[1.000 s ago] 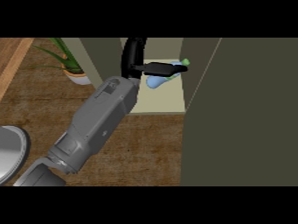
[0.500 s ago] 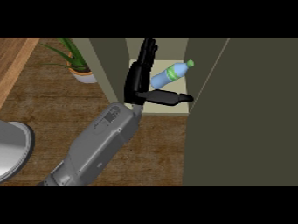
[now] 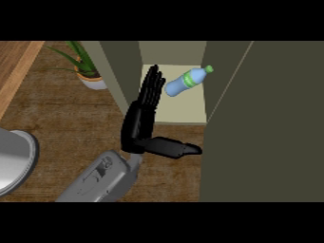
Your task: Pick up the bottled water, place it into the cabinet and close the cabinet
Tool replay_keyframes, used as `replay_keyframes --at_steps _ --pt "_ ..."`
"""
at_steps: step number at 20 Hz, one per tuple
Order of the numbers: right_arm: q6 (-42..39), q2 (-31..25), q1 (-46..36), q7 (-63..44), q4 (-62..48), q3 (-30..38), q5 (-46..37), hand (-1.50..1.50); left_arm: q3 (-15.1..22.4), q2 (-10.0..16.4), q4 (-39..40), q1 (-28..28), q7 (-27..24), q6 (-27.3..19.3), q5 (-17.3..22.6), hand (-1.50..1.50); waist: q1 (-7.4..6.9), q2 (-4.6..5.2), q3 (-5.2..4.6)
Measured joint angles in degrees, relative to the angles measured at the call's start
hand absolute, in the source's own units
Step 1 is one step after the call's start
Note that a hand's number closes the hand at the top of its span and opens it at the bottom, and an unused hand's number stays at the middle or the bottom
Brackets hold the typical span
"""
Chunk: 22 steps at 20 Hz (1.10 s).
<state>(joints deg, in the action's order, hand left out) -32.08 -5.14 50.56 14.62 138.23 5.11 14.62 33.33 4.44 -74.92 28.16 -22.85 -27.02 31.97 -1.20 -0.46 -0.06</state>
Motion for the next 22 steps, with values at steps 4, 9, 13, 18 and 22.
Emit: replay_keyframes --at_steps 4,9,13,18,22 --pt "-3.4 -3.2 0.1 -1.8 0.0 -3.3 -0.4 1.5 2.0 2.8 -8.0 -6.6 0.6 -0.9 -0.9 -1.5 0.03 0.02 -0.01" --pt "-6.2 -5.3 0.1 -3.6 0.3 -9.0 -1.4 1.5 3.2 7.1 -17.1 -15.0 0.3 -0.9 -1.5 -1.5 0.26 0.03 -0.03" --pt "-7.1 -6.4 0.6 -6.2 0.8 -14.6 -2.3 1.5 2.9 11.1 -23.4 -20.8 0.1 -0.4 -1.6 -1.5 0.31 0.08 -0.07" --pt "-6.8 -6.4 0.0 -9.3 1.6 -22.6 -5.3 1.5 1.6 15.1 -28.1 -26.7 -0.8 1.4 -0.7 -1.5 0.65 0.1 -0.12" --pt "-4.6 -5.1 -0.8 -12.3 4.0 -29.1 -11.9 1.5 0.6 17.1 -31.3 -30.9 -2.1 2.5 -0.3 -1.5 0.82 -0.01 -0.16"
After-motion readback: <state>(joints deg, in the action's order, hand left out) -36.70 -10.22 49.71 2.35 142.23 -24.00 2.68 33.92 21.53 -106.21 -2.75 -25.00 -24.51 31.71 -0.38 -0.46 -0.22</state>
